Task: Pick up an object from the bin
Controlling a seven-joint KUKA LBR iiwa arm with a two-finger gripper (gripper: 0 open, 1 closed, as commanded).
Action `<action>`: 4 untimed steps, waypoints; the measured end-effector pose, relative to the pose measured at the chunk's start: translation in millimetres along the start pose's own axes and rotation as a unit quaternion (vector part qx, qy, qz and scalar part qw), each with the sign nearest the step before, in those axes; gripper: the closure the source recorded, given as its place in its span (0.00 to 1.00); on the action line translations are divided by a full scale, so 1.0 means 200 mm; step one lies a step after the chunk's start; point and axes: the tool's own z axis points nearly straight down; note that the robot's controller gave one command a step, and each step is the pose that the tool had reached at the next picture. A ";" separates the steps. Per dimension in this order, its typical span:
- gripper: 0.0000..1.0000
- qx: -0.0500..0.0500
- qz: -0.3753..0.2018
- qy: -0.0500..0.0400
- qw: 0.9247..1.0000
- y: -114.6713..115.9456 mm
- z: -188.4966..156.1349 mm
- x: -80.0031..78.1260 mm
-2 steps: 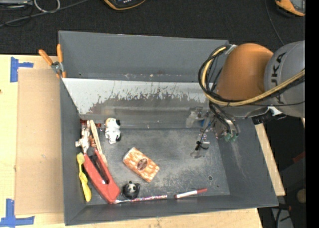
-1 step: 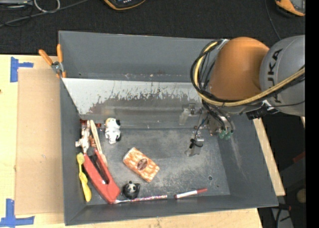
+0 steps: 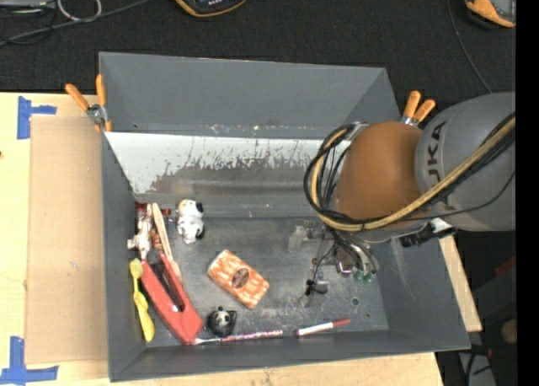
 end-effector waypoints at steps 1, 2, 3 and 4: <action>0.00 0.001 -0.112 -0.004 0.994 0.18 0.14 0.01; 0.00 0.000 -0.125 0.004 0.992 0.33 0.31 0.01; 0.00 0.000 -0.129 -0.001 0.992 0.46 0.23 0.03; 0.00 0.000 -0.135 -0.001 0.991 0.50 0.21 0.02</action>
Offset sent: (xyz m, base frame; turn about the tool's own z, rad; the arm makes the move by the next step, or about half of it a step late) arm -0.0018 0.0675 -0.0625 -0.2517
